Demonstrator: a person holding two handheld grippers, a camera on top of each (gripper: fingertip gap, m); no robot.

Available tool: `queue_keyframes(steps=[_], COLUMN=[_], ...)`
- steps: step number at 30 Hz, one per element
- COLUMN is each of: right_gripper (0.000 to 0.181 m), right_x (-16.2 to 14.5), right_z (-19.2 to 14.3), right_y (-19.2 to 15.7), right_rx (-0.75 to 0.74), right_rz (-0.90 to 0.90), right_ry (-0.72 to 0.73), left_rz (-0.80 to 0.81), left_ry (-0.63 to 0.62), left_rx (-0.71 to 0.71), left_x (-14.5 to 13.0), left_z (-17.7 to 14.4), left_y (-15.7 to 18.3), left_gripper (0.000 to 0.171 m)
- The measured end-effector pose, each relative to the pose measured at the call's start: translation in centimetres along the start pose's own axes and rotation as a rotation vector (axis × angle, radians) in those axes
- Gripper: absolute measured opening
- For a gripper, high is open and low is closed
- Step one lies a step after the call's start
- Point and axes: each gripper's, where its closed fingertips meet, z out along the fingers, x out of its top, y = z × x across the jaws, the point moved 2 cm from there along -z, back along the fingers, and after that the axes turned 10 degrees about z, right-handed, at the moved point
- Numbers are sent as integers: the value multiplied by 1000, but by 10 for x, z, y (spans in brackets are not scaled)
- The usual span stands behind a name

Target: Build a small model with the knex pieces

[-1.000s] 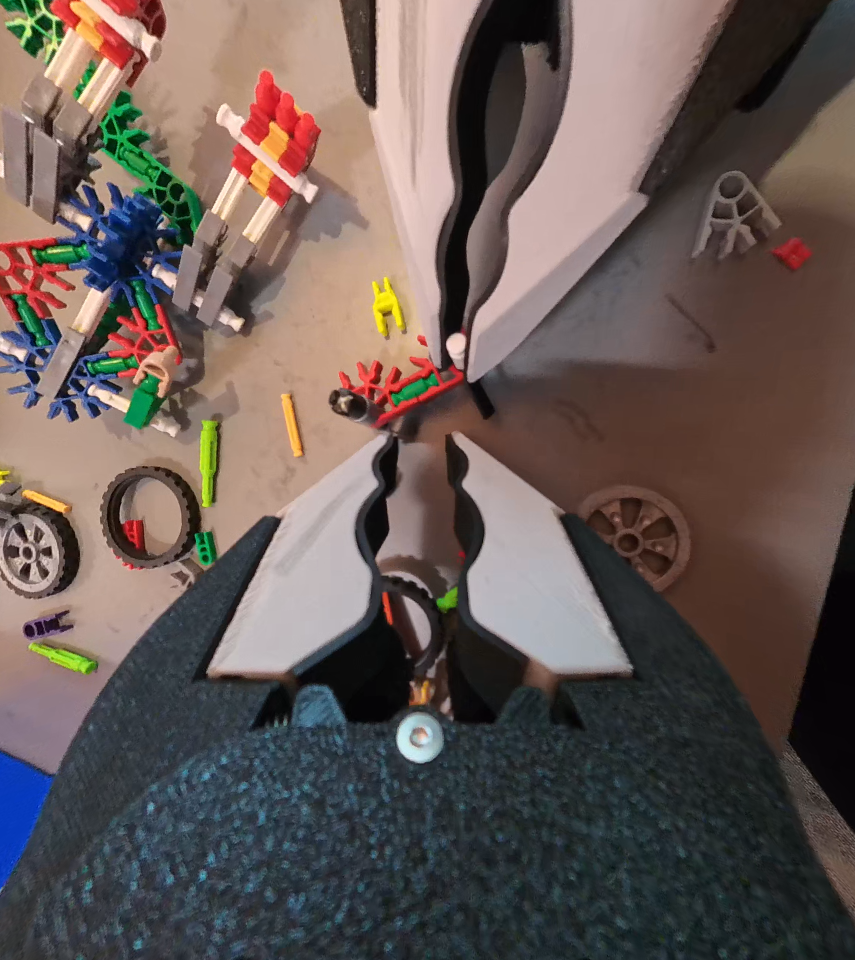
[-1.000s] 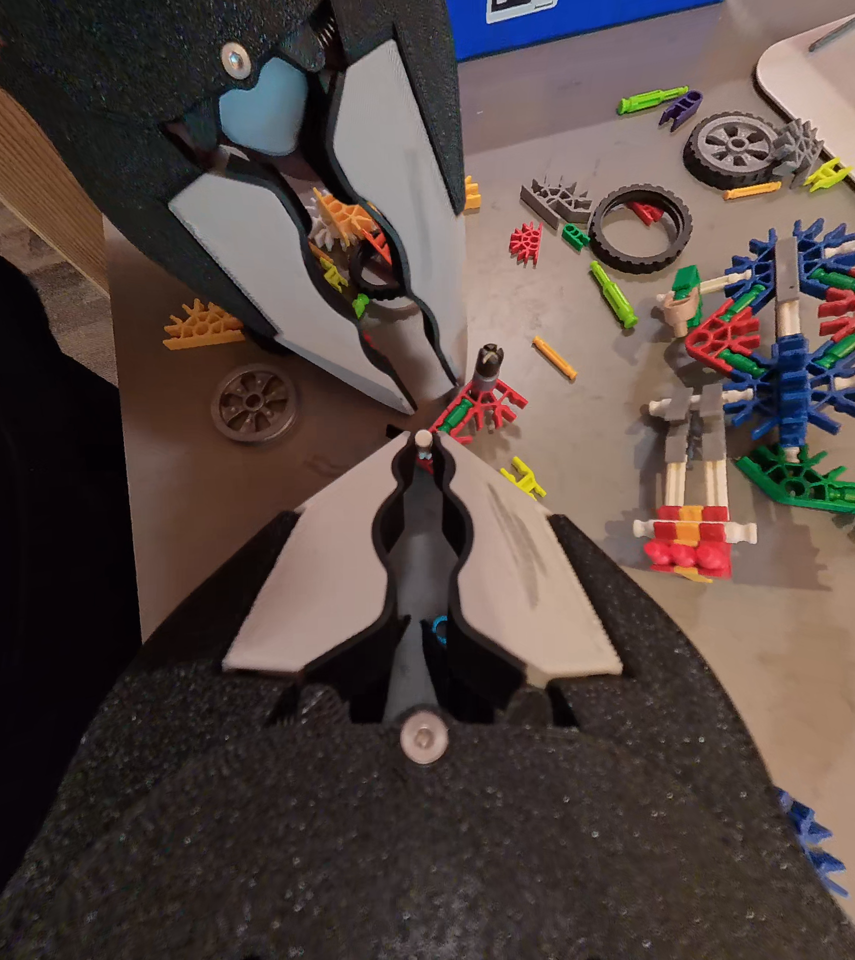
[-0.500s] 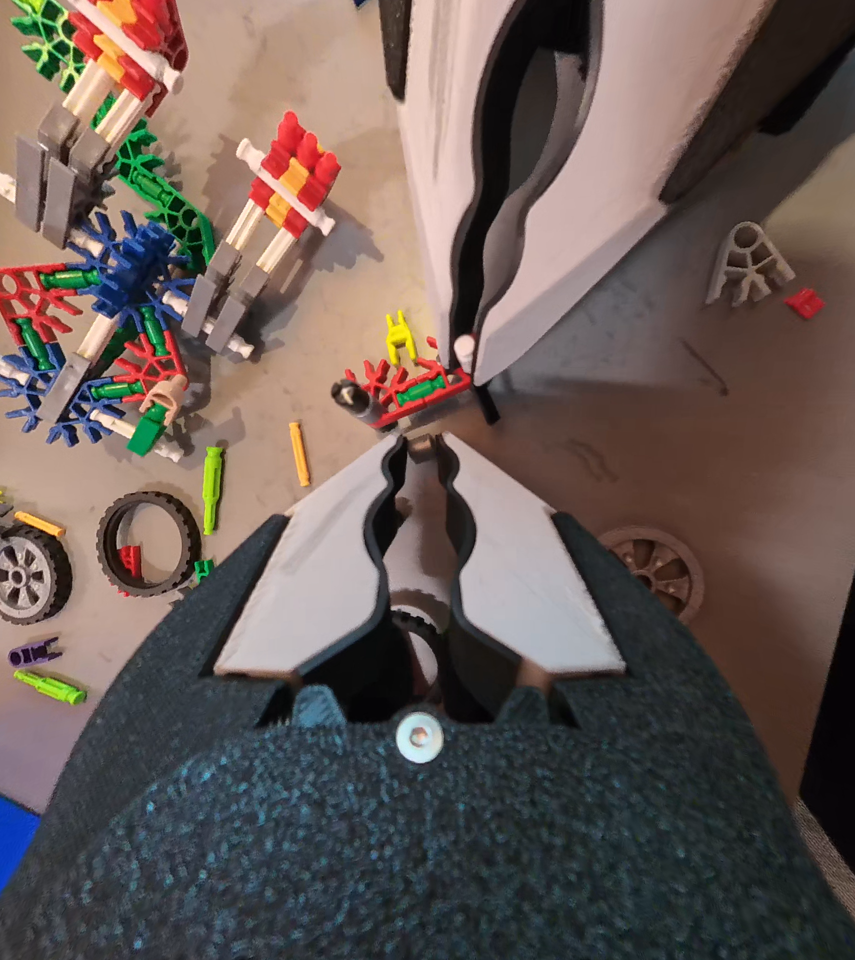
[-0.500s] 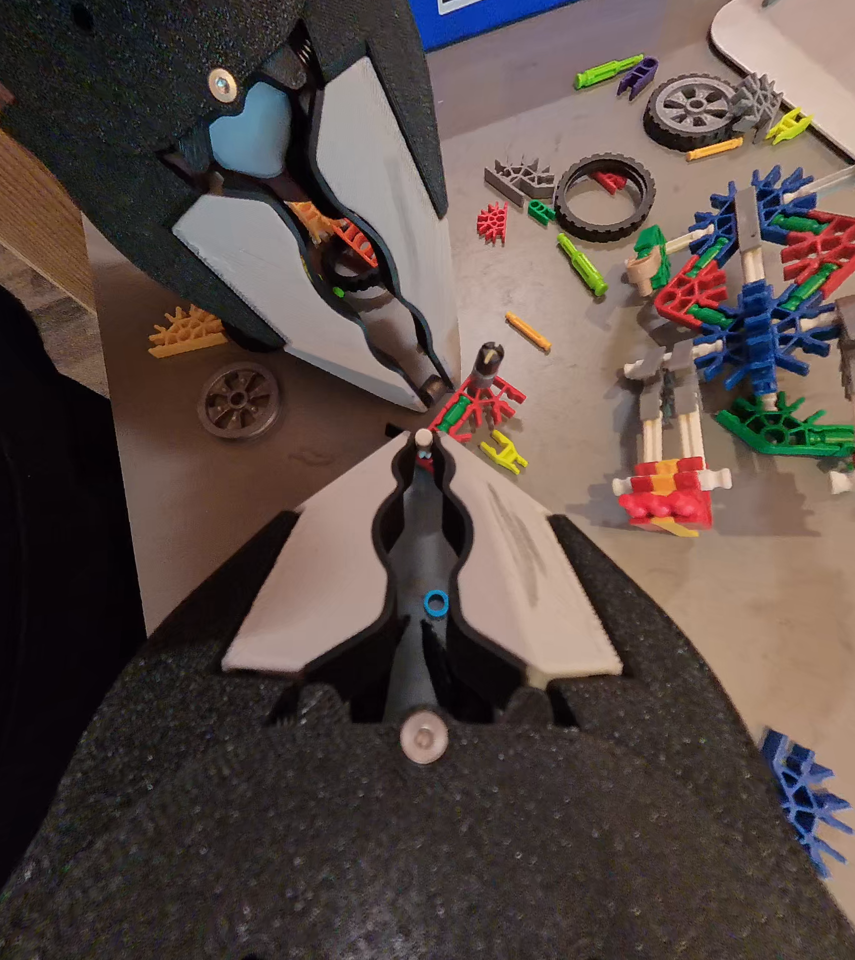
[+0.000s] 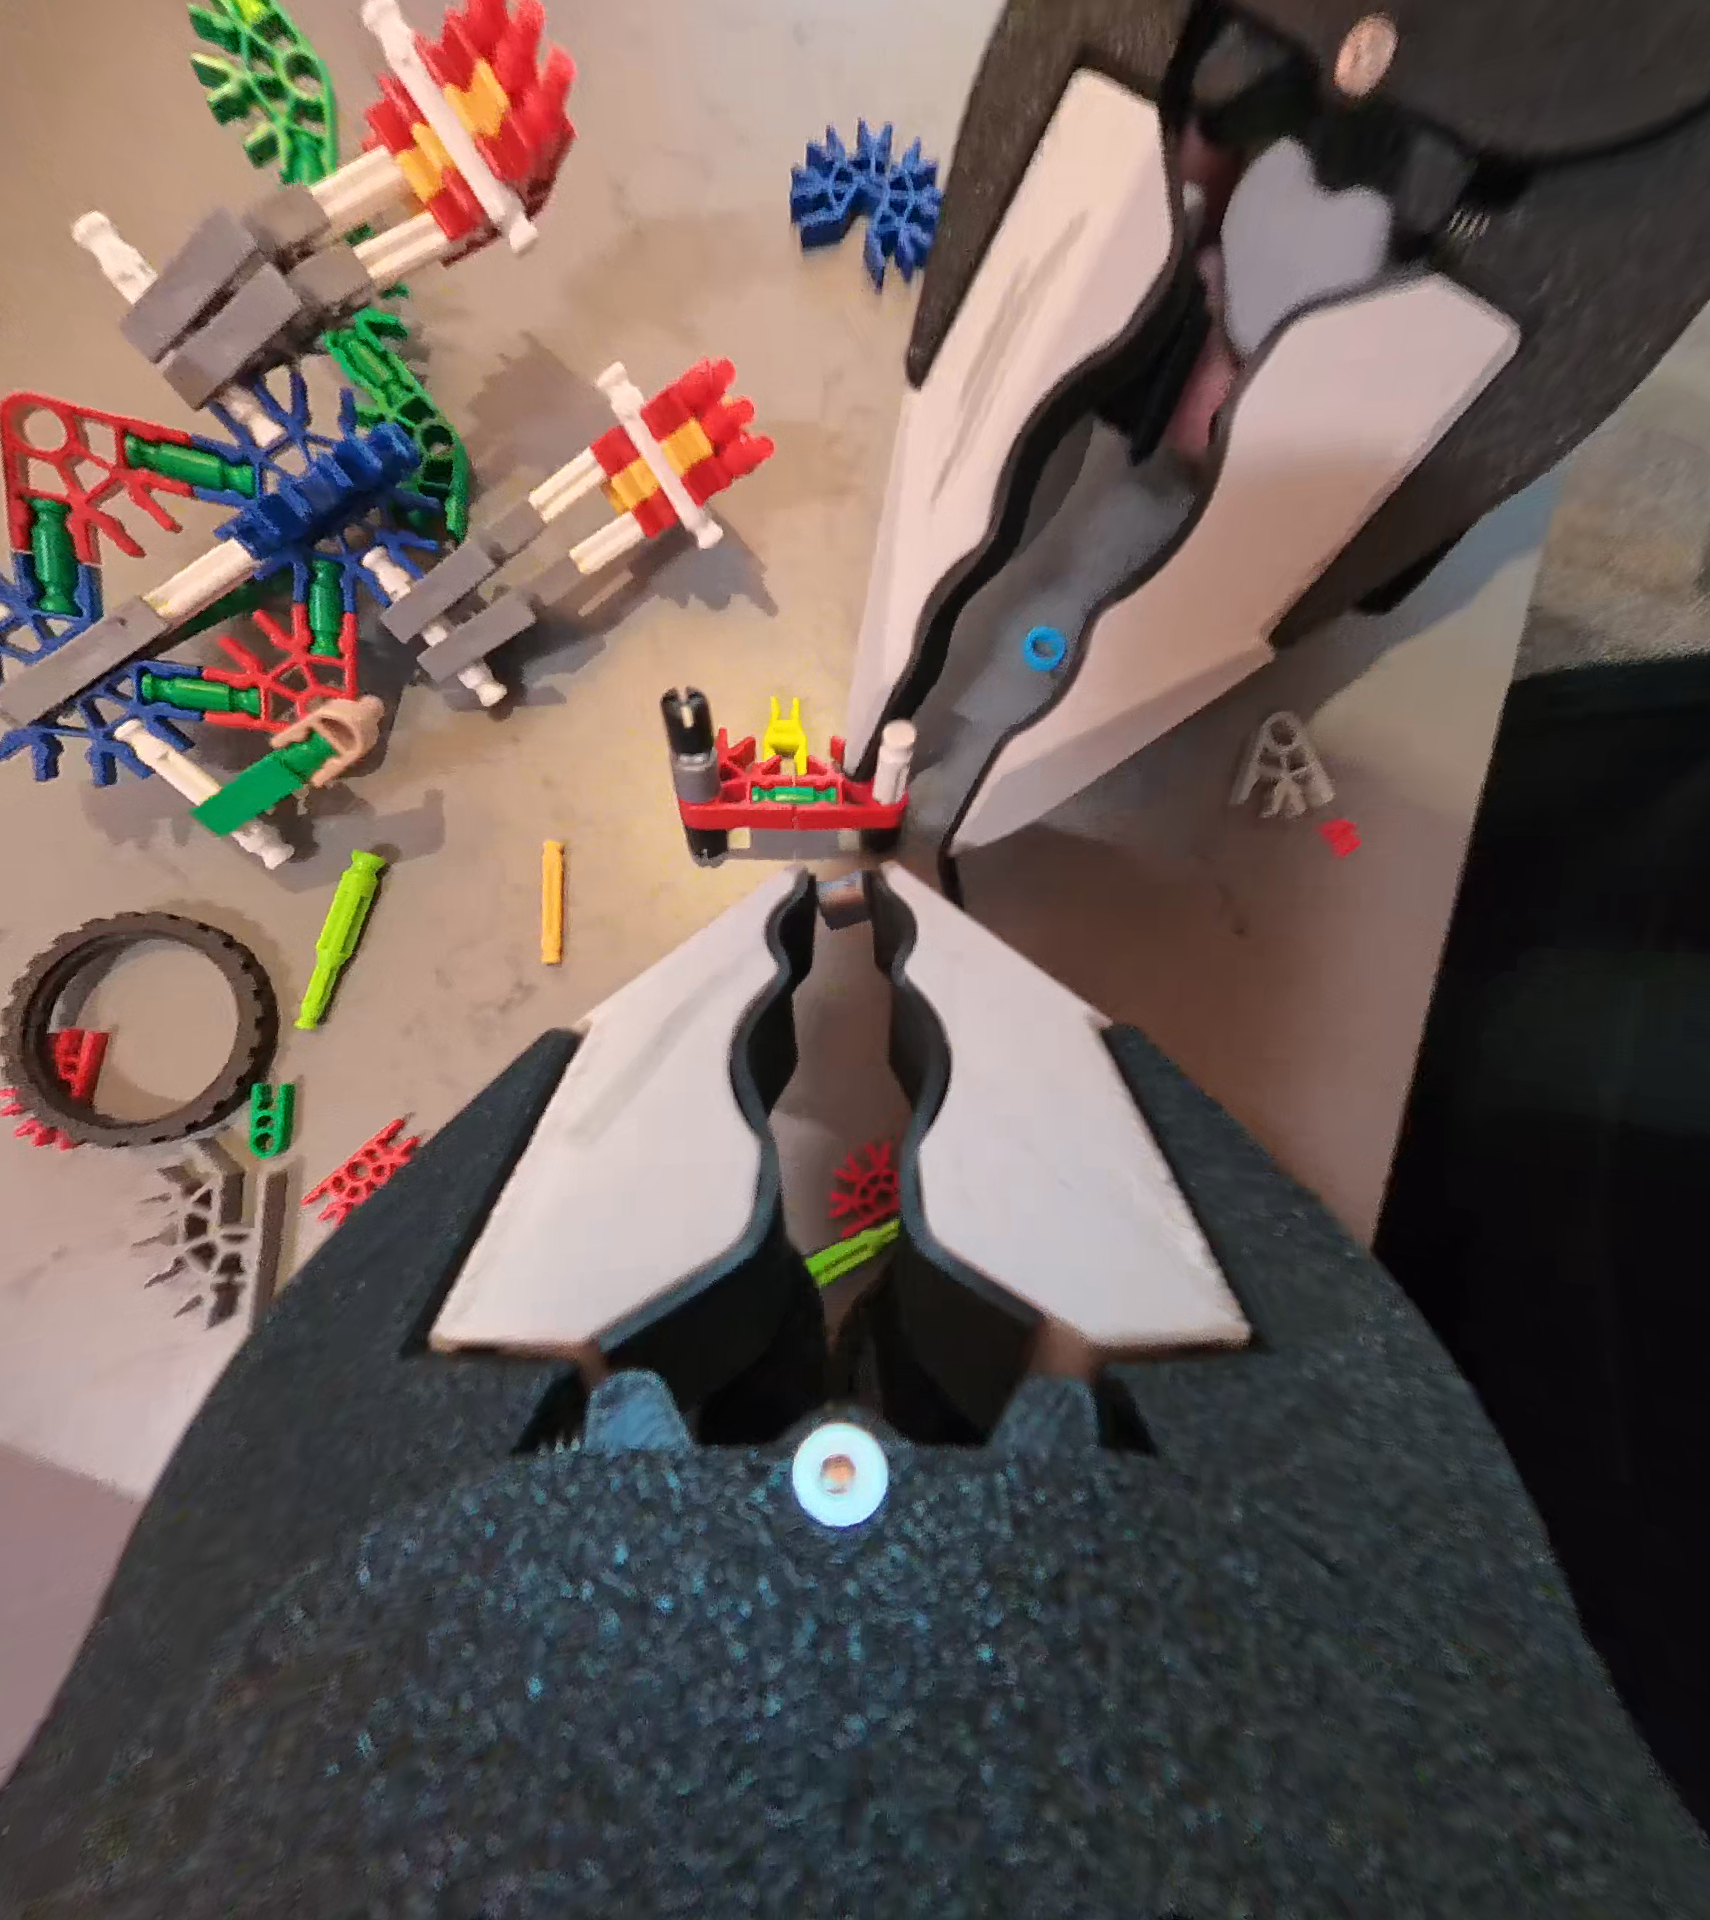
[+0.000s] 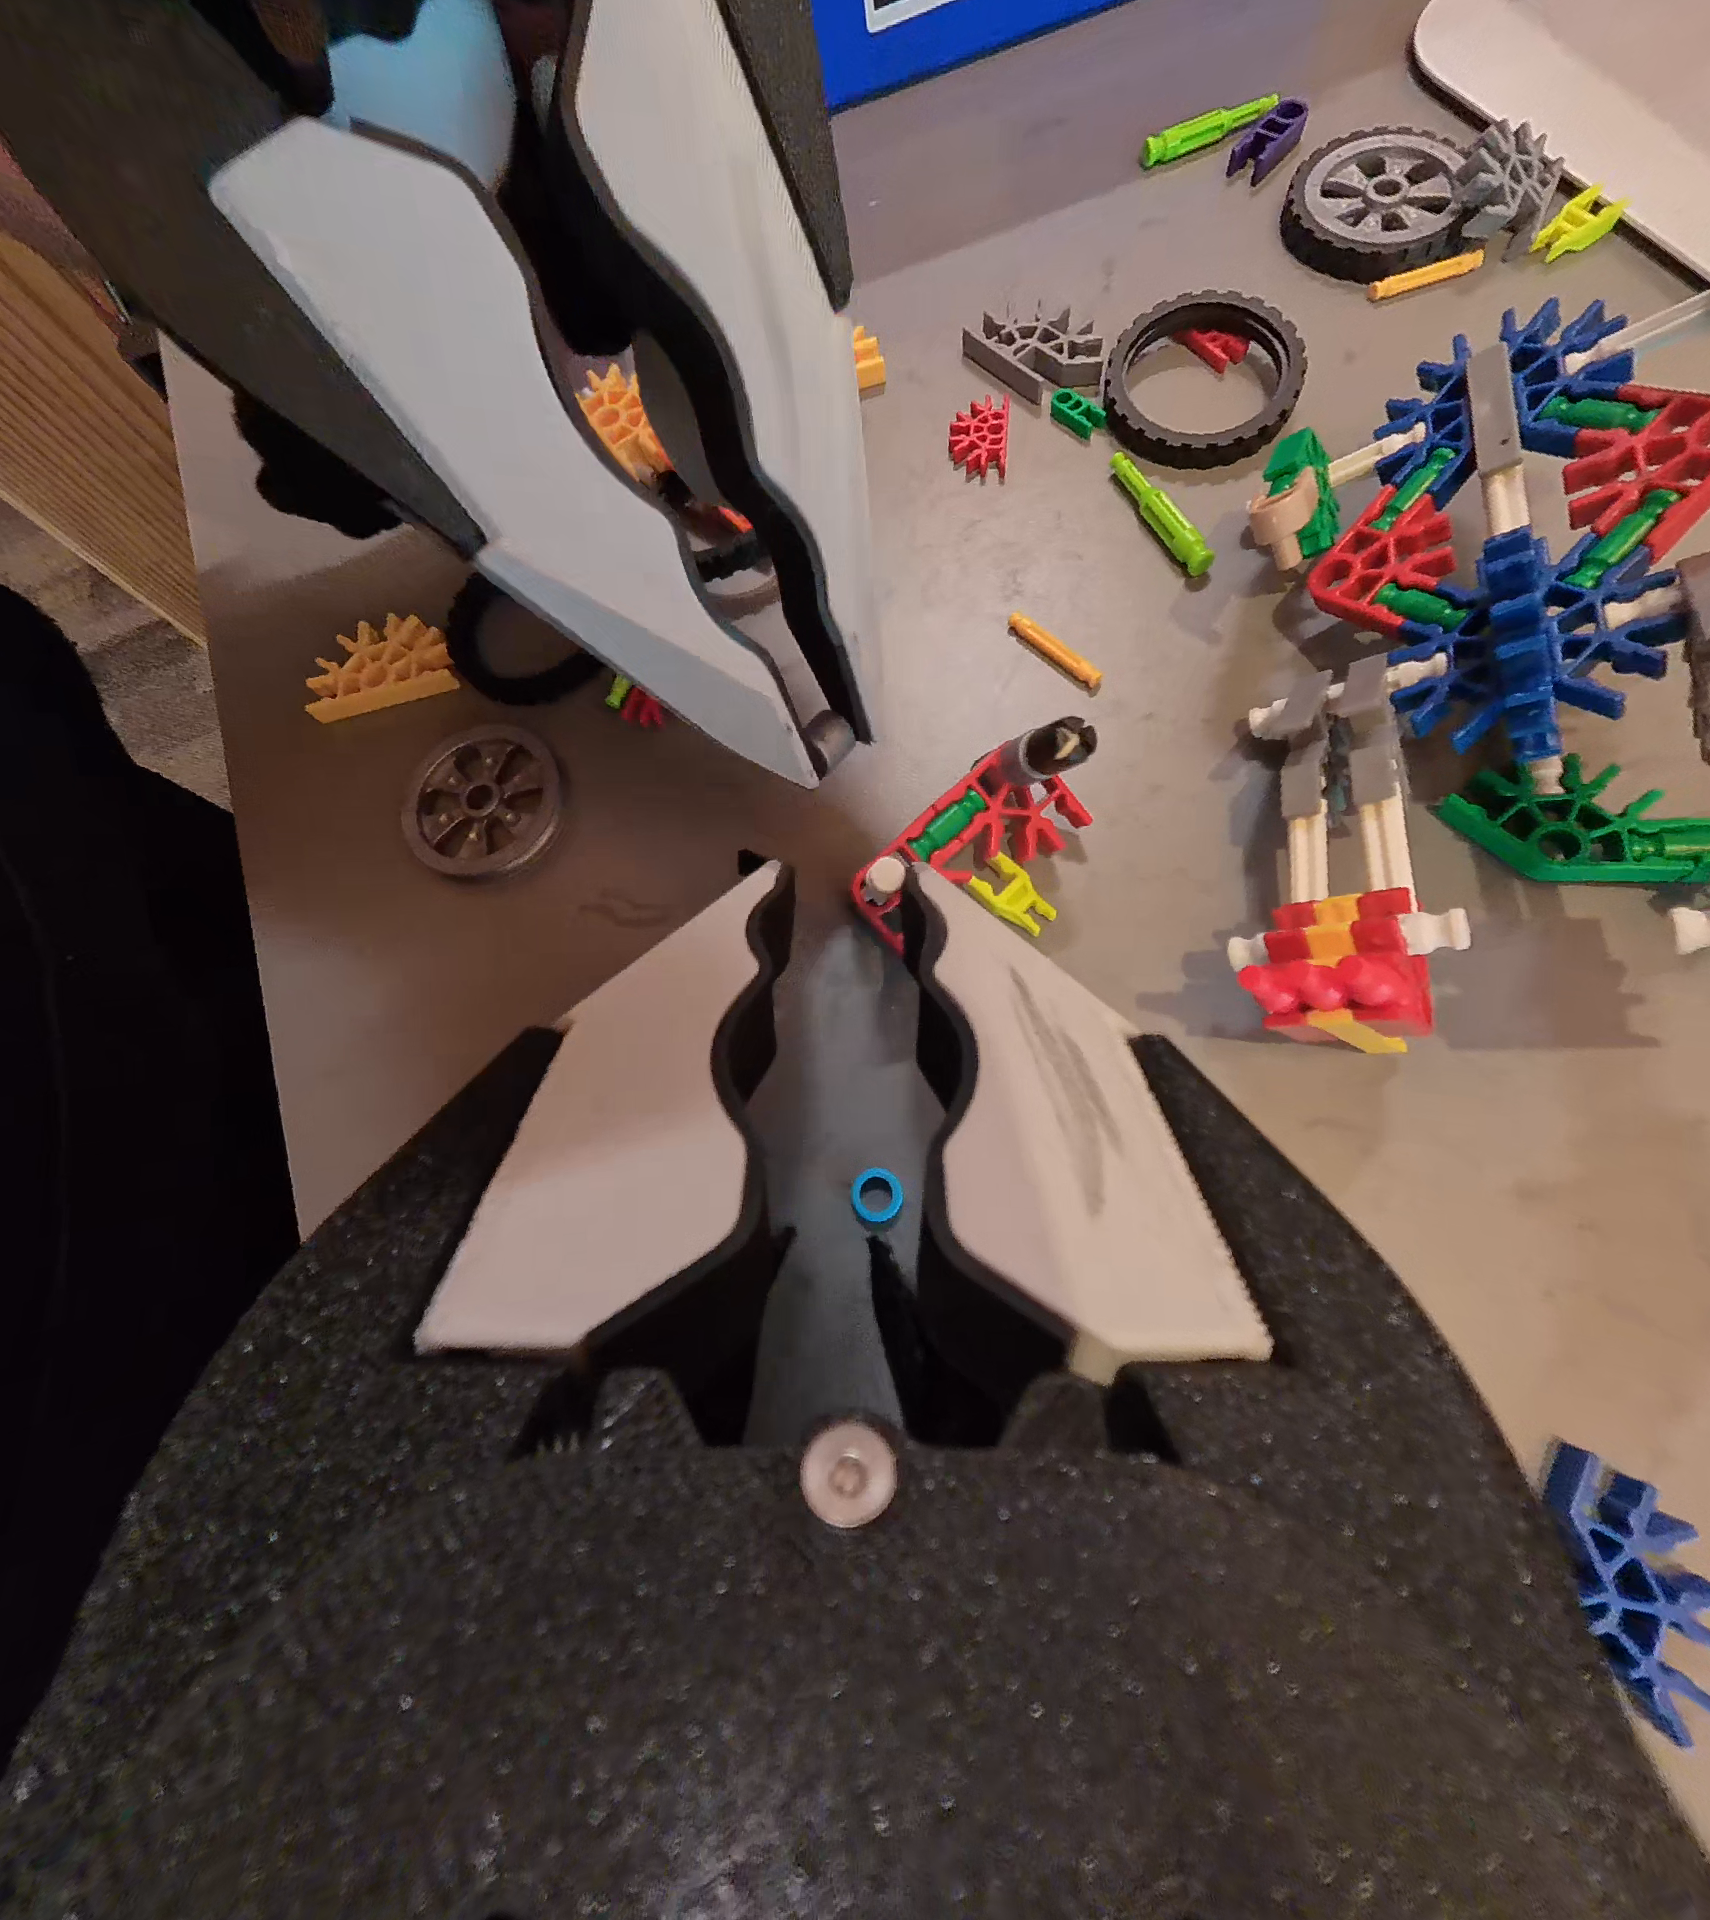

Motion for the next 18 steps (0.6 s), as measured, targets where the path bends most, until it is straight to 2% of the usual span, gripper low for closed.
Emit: queue_keyframes(steps=[8,18], right_gripper=[28,28], right_x=[-2,-4], right_z=[-5,-2], right_y=[3,-2], right_rx=[-9,-18], right_rz=[30,-50], right_ry=[17,-8], left_rz=[-186,-239], left_ry=[155,170], left_rx=[-115,-145], left_x=[24,28], left_z=[-1,11], left_y=[6,1], left_gripper=[8,8])
